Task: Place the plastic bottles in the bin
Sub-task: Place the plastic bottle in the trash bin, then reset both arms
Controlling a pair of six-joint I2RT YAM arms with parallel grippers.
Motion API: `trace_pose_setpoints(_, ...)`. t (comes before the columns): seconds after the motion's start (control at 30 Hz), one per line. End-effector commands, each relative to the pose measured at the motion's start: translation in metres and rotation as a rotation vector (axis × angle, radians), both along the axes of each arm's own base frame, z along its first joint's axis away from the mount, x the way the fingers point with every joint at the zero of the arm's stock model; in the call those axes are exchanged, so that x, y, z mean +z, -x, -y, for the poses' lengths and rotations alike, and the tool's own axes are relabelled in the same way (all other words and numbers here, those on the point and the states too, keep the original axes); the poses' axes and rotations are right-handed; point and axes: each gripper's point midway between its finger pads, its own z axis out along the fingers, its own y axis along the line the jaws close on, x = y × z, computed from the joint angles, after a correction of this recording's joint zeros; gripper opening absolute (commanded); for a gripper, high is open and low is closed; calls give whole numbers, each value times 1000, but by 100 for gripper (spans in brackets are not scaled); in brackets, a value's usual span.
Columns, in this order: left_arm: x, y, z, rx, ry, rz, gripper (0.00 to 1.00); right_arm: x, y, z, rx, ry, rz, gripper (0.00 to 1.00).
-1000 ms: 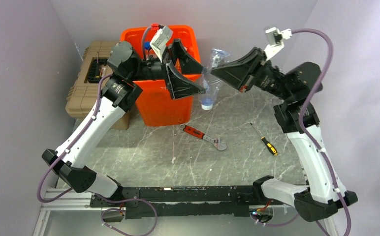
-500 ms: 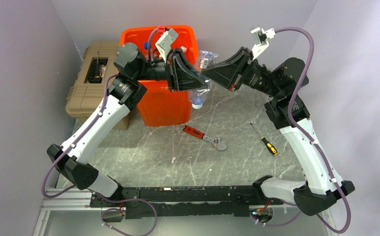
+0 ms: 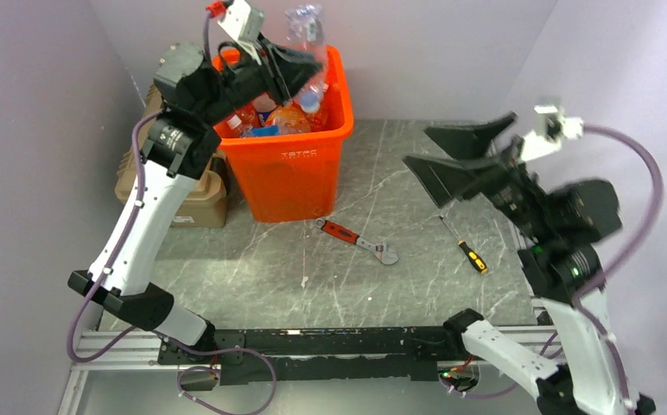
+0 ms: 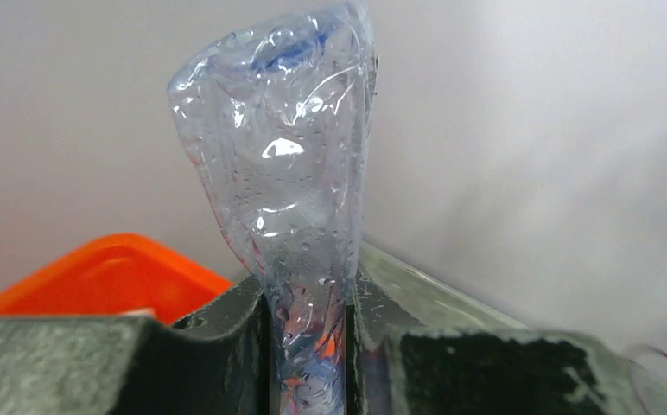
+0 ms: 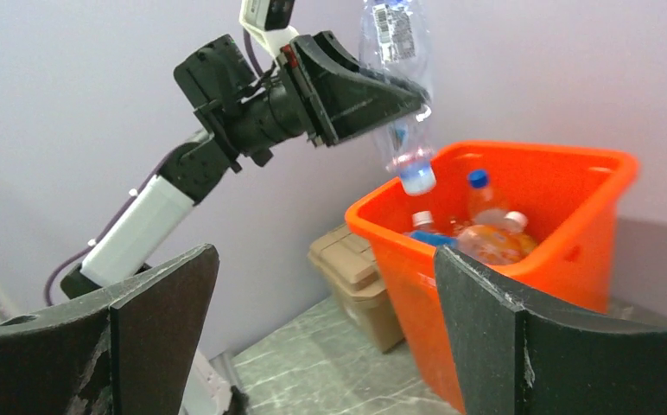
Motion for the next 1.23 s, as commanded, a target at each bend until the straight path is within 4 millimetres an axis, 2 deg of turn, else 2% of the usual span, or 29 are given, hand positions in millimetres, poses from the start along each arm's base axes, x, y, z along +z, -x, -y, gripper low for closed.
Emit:
trace_pose_setpoints(0.0, -32, -75, -38, 338, -133, -61, 16, -21, -13, 33, -223, 6, 12, 100)
trace_pose_setpoints(0.07, -48, -91, -40, 373, -177, -90, 39, -30, -13, 38, -250, 30, -5, 100)
trace_pose_setpoints(0.17, -66, -108, -45, 423, -211, -129, 61, -42, -15, 44, -286, 64, -28, 100)
trace_pose_setpoints(0.27, -71, -114, -55, 490, -199, -152, 97, -53, -18, 49, -320, 79, -51, 100)
trace_pose_setpoints(0.4, -48, -102, -82, 598, -110, -152, 99, -67, -24, 55, -366, 91, -86, 100)
trace_pose_setpoints(0.47, -37, -94, -107, 706, -75, -162, 100, -76, -30, 60, -404, 93, -115, 100)
trace_pose_setpoints(0.53, -32, -82, -130, 798, -56, -168, 100, -83, -38, 66, -451, 95, -148, 100)
trace_pose_setpoints(0.6, -26, -66, -151, 869, -24, -162, 99, -87, -50, 80, -548, 83, -199, 100)
trace_pose_setpoints(0.67, -23, -50, -164, 897, 6, -158, 99, -87, -58, 88, -607, 77, -239, 100)
trace_pose_setpoints(0.87, -26, -18, -183, 913, 74, -163, 100, -87, -69, 81, -602, 73, -245, 100)
trace_pose_setpoints(1.07, -30, -10, -183, 890, 97, -184, 99, -76, -63, 83, -596, 37, -190, 100)
trace_pose_setpoints(1.2, -38, -15, -181, 896, 98, -209, 99, -74, -62, 86, -607, 55, -171, 100)
